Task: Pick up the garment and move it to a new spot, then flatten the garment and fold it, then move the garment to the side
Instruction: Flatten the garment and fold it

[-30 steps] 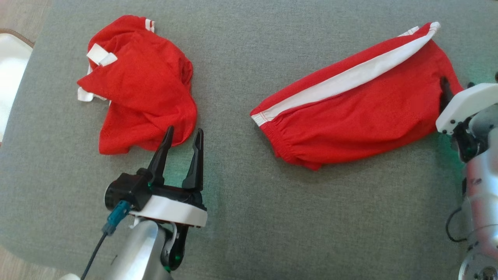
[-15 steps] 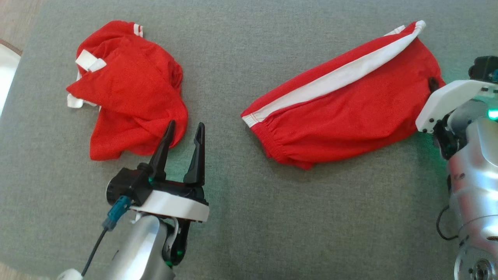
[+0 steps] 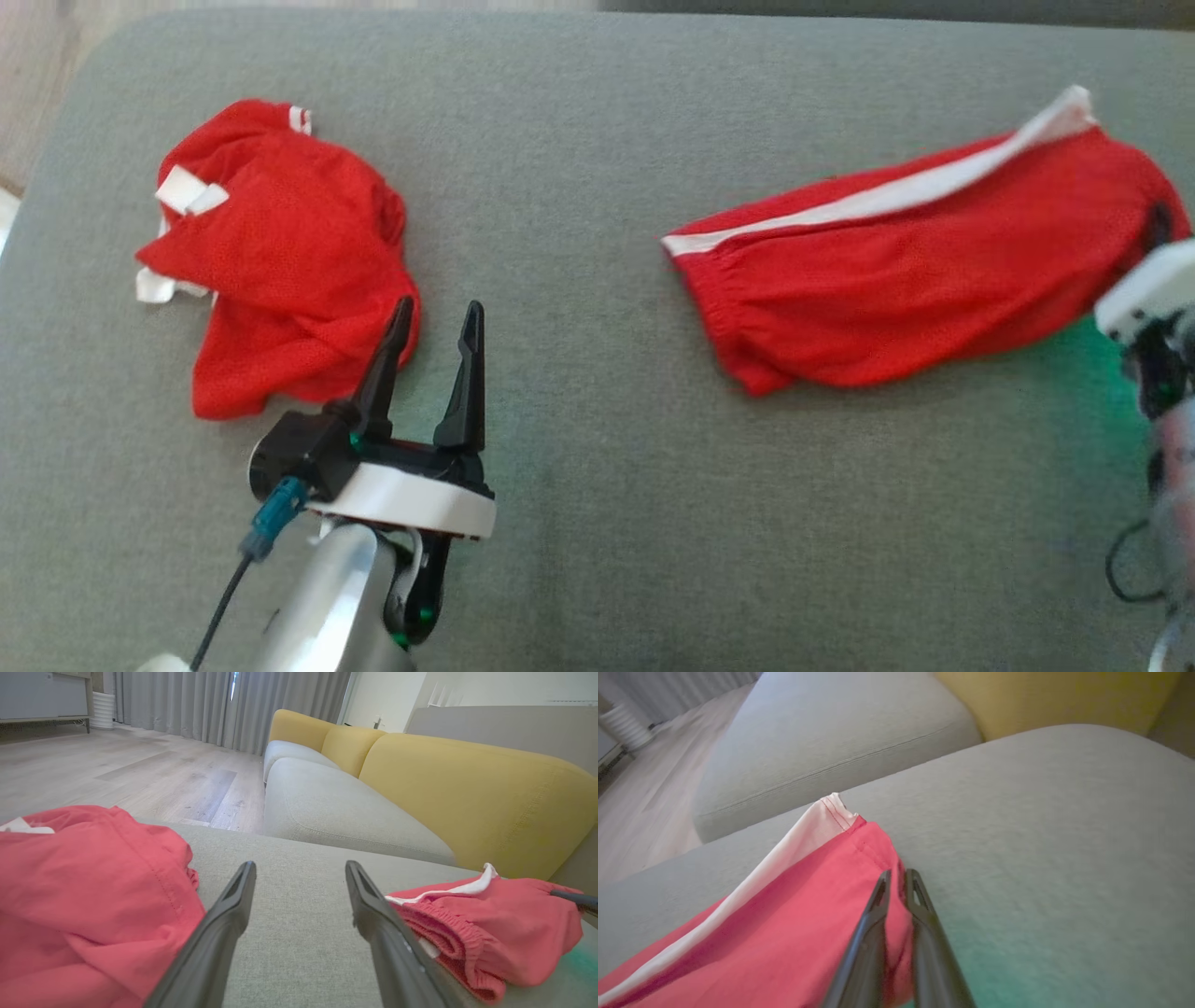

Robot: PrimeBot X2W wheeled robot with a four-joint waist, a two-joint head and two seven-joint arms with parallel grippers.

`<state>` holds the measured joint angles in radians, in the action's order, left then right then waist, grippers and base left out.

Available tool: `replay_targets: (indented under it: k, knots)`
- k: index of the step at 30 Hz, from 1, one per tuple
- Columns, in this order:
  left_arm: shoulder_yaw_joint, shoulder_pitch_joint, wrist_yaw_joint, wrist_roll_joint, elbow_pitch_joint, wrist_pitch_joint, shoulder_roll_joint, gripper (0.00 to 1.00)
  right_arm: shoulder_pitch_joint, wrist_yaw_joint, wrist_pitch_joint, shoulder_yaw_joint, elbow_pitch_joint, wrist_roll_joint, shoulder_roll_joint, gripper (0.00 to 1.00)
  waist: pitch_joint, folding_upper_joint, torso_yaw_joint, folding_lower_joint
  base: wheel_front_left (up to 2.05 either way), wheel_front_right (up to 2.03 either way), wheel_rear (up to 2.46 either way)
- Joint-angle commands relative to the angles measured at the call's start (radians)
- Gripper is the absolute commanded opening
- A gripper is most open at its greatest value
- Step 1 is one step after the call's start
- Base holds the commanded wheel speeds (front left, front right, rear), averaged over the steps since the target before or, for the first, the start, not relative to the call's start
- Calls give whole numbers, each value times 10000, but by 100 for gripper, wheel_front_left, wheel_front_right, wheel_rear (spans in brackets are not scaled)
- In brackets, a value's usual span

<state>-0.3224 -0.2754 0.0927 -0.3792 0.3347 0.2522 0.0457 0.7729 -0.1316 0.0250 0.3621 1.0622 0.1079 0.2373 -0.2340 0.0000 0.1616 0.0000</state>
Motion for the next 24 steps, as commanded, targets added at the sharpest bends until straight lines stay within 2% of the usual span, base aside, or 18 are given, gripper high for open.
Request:
replay_targets:
  k: [1,7,10,15,24]
  knots:
    - [355,17,23,57,-348,95,46,100,-117,9,-175,-30,-320,98,172,0,147,0,-153,0,0,0,0]
    - [553,238,44,147,-444,95,45,100,-985,9,-883,1586,-468,389,435,0,562,0,-644,0,0,0,0]
    - [619,320,58,197,-463,95,45,100,-1147,9,-967,1832,-561,343,293,0,614,0,-780,0,0,0,0]
    - [623,359,91,280,-444,95,45,100,-1091,9,-1032,1667,-863,364,-95,0,595,0,-863,0,0,0,0]
    - [644,426,156,382,-237,95,45,100,-1135,9,-1202,470,-1505,980,-709,0,949,0,-666,0,0,0,0]
